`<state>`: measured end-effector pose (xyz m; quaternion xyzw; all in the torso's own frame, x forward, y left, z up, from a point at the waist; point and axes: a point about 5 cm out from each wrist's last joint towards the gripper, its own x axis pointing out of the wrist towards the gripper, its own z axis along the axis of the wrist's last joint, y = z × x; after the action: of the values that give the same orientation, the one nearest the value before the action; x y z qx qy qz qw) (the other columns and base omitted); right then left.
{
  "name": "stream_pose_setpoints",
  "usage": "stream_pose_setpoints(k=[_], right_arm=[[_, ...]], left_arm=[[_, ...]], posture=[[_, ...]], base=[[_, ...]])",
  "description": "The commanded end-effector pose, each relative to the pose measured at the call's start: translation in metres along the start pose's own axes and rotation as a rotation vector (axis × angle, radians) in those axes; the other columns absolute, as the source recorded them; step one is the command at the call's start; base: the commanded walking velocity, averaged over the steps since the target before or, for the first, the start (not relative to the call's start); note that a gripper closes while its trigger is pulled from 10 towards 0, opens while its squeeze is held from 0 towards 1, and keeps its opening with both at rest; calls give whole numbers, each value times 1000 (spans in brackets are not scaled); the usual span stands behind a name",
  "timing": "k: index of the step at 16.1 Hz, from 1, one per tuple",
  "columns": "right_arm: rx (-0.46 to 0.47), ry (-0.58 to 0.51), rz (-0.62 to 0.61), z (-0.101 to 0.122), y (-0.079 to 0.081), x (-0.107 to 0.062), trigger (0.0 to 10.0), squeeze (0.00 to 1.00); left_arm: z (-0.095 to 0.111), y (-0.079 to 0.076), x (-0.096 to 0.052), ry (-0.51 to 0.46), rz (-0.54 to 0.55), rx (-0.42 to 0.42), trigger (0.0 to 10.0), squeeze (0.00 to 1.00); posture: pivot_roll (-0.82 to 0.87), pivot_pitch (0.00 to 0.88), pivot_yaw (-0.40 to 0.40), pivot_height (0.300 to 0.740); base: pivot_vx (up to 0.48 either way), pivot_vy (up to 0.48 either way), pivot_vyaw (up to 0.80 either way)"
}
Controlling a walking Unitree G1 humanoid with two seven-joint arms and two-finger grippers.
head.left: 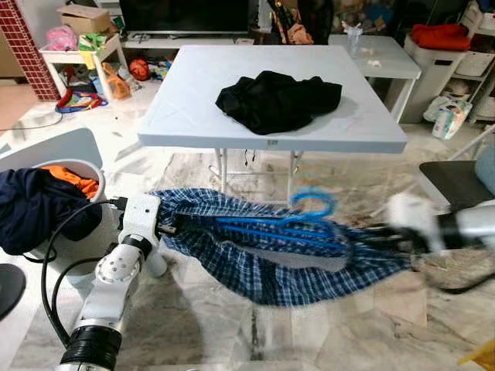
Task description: Hang hanger
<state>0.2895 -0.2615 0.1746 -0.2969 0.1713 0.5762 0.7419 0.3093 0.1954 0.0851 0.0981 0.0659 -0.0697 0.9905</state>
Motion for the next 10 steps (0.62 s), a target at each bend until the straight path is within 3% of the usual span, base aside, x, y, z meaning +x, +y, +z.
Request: stream_pose_setpoints(k=[1,4,6,8,10], right_arm=[[1,-21,4,4,-1,-21,10000,0],[32,-119,119,17,9,-30,10000,0],[-37,-27,224,12,26,-23,10000,0],[6,-250,176,37,19,-14,10000,0],[31,-388,92,53,9,-4,10000,0]], left_arm=[[5,13,1,-4,47,-18,10000,0],[5,18,5,17,76,-112,10000,0],[10,22,8,14,85,-171,10000,0],[3,16,8,51,54,-175,10000,0],[-3,-3,6,74,-30,-175,10000,0]], posture=[[-96,0,14,740],[-103,0,23,740],[-104,0,27,740],[-106,0,32,740],[-100,0,30,740]], base=[[0,0,0],[0,0,0],[0,0,0],[0,0,0],[0,0,0]])
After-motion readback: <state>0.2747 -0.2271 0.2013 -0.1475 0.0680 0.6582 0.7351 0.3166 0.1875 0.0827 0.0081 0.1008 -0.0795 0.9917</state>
